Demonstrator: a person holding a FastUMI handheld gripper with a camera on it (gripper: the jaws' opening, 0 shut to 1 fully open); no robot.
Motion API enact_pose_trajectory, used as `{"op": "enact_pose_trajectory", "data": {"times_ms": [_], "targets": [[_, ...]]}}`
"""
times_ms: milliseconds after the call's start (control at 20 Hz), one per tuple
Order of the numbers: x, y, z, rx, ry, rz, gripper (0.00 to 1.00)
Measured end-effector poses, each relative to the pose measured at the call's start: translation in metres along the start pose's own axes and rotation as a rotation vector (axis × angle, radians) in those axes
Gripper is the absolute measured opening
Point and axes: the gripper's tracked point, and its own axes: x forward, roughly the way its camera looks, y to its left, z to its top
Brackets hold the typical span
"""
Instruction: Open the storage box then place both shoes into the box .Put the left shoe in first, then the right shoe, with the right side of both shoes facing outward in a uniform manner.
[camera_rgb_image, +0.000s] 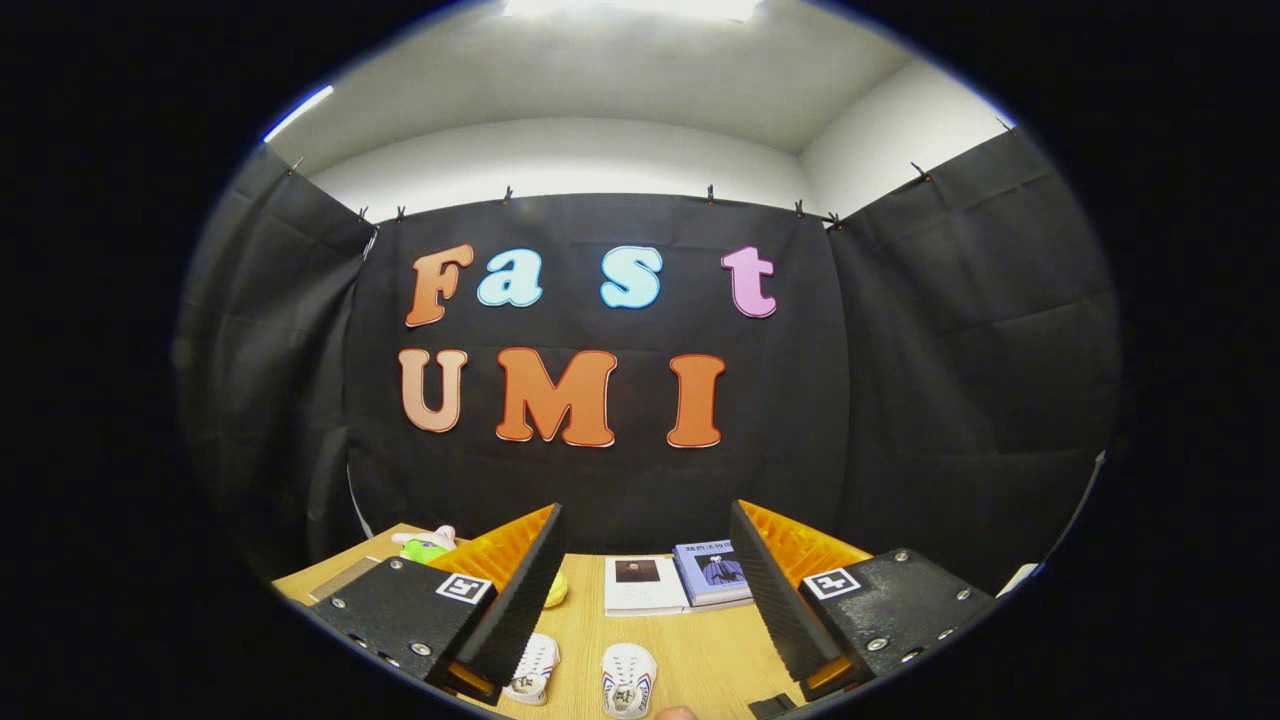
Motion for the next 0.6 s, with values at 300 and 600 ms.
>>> {"op": "enact_pose_trajectory", "data": {"times_ms": [300, 600], "targets": [[0.004, 0.004, -0.007, -0.007, 0.011, 0.012, 0.97], [0.008, 0.009, -0.019, 0.017, 0.025, 0.034, 0.97]]}}
